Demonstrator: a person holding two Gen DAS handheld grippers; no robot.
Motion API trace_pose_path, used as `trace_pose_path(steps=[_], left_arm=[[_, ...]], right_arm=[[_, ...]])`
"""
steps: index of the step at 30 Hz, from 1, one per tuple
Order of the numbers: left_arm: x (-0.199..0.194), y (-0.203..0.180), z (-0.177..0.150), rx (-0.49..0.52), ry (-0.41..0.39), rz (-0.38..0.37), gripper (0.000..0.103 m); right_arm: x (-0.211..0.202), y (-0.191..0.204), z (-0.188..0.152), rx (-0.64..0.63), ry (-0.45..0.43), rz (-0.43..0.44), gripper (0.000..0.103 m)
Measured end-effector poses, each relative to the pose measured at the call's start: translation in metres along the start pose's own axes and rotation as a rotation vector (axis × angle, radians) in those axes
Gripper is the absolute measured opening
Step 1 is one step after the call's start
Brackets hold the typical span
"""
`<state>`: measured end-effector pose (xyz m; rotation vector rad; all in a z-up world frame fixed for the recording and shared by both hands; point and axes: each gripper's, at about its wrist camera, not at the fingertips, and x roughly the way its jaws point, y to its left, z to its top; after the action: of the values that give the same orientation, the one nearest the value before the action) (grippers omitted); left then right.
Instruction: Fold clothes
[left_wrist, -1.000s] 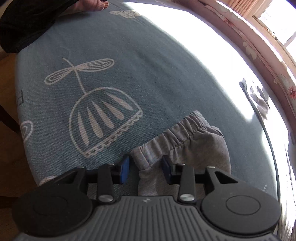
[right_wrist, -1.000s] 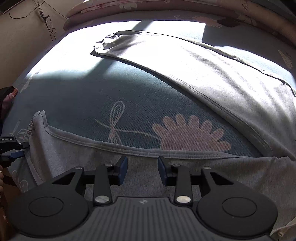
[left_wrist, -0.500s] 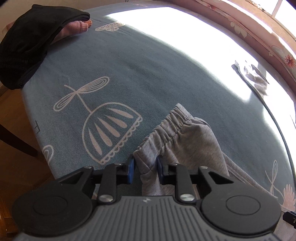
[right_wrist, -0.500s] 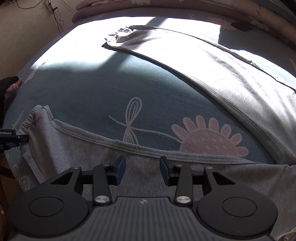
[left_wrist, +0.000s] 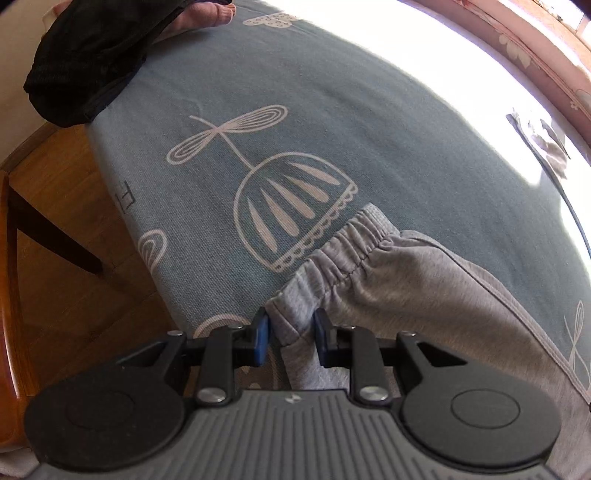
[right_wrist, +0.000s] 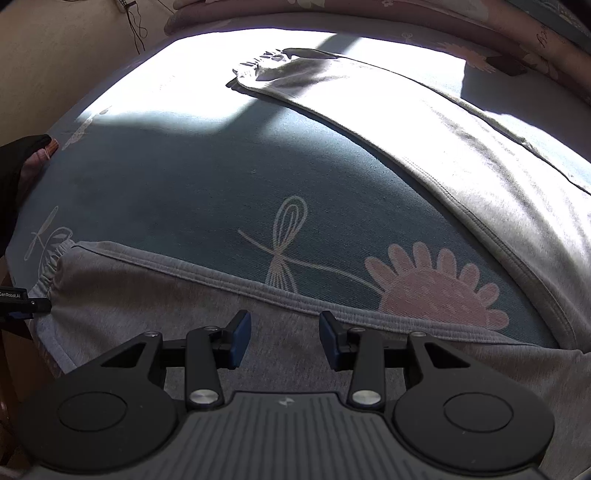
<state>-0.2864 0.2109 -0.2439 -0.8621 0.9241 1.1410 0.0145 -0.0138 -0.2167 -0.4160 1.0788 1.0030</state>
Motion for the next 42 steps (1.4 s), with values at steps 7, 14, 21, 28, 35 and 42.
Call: trace_pose_path(steps=[7, 14, 21, 28, 35, 42], left_arm=[[-0.01, 0.019, 0.005, 0.031, 0.004, -0.041, 0.048], [-0.02, 0.015, 0.019, 0.204, 0.05, -0.018, 0.063], [-0.012, 0.006, 0.049, 0.35, -0.114, -0.151, 0.063], [0.04, -0.017, 0.054, 0.526, -0.105, -0.26, 0.062], [0.03, -0.046, 0.009, 0.737, -0.173, -0.192, 0.034], [0.015, -0.046, 0.028, 0.67, -0.255, -0.132, 0.029]], right_arm=[[0.004, 0.01, 0.002, -0.009, 0.001, 0.017, 0.046], [0.006, 0.025, 0.01, -0.057, -0.009, 0.028, 0.049], [0.012, 0.035, 0.012, -0.053, -0.008, 0.044, 0.049], [0.018, 0.044, 0.011, -0.059, -0.001, 0.044, 0.049], [0.023, 0.042, 0.012, -0.018, 0.0, 0.027, 0.049], [0.02, 0.044, 0.009, -0.019, -0.015, 0.035, 0.049]])
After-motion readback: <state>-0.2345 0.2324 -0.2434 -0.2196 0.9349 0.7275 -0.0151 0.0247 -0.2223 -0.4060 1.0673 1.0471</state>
